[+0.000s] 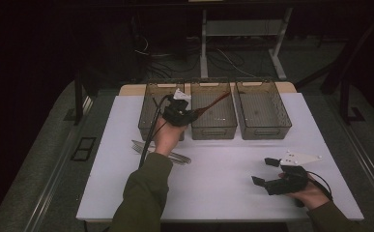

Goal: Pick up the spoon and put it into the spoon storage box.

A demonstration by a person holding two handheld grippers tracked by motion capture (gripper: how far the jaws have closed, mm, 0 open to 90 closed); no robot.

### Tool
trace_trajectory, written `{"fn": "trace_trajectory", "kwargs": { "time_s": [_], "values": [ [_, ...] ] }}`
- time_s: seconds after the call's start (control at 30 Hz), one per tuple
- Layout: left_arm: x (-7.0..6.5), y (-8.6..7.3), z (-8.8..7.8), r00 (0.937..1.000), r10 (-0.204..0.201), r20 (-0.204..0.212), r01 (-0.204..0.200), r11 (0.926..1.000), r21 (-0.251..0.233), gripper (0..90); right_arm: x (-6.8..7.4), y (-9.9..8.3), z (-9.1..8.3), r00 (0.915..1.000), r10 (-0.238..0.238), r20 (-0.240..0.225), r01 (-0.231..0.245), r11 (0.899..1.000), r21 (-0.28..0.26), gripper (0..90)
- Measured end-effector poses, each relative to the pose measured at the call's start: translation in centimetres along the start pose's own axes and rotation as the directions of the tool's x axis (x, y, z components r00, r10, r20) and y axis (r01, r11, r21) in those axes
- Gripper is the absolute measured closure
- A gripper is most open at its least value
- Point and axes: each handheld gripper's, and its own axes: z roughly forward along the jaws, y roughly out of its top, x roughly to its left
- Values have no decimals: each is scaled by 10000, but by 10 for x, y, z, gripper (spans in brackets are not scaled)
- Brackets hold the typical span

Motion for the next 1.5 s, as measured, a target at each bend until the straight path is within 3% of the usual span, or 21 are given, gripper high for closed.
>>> {"fn": "trace_trajectory", "kwargs": {
  "time_s": [0.2, 0.3, 0.5, 0.83, 1.0, 1.2, 1.3, 1.5],
  "values": [
    [0, 8, 18, 9987, 176, -474, -153, 9988, 475, 795, 0, 0, -1, 10000, 28, -40, -28, 10000, -24, 122],
    [1, 9, 24, 9989, -52, -467, 78, 9985, 550, 795, 0, 0, -1, 10000, 24, -34, -24, 10000, -30, 122],
    [-1, 9, 35, 9985, -90, -538, 136, 9962, 864, 794, 0, 0, -2, 10000, 48, -52, -49, 10000, -44, 122],
    [-1, 9, 42, 9985, 161, -521, -86, 9898, 1419, 790, -1, 0, -2, 10000, 11, -54, -12, 10000, -80, 122],
    [-2, 9, 42, 9976, 261, -639, -180, 9921, 1242, 675, -1, 0, -3, 10000, 23, -51, -24, 10000, -85, 122],
    [-2, 11, 36, 9987, 216, -451, -177, 9961, 864, 576, -1, 0, -2, 10000, 9, -55, -10, 10000, -89, 122],
    [-2, 12, 30, 9998, 172, 93, -177, 9982, 577, 527, -1, 0, -3, 10000, -22, -56, 21, 10000, -72, 122],
    [-3, 14, 14, 9974, 420, 586, -434, 9988, 223, 451, -1, 0, -3, 10000, 34, -46, -34, 10000, -84, 122]
  ]
}}
